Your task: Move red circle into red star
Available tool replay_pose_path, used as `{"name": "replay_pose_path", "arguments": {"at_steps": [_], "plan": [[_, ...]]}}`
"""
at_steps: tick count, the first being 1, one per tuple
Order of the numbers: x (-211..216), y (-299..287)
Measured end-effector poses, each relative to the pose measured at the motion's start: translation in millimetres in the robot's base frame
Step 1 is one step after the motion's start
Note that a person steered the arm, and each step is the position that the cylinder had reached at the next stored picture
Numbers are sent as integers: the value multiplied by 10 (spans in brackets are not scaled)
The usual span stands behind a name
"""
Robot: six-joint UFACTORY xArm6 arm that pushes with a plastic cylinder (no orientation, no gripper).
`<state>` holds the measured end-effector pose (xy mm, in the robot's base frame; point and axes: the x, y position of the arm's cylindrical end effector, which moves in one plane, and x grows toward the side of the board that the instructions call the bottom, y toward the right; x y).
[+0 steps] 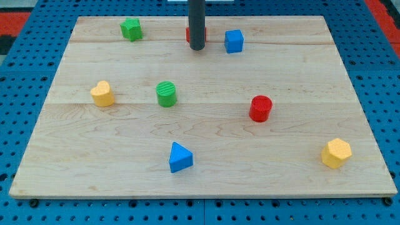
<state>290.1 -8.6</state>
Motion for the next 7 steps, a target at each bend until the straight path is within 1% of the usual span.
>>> {"name": "replay_pose_path", "arguments": {"at_steps": [1, 2, 3, 4, 5, 6, 7], "plan": [[273, 266], [656, 566], [639, 703], [370, 1522], [666, 2063], [1341, 2181], [2172, 1666]]}}
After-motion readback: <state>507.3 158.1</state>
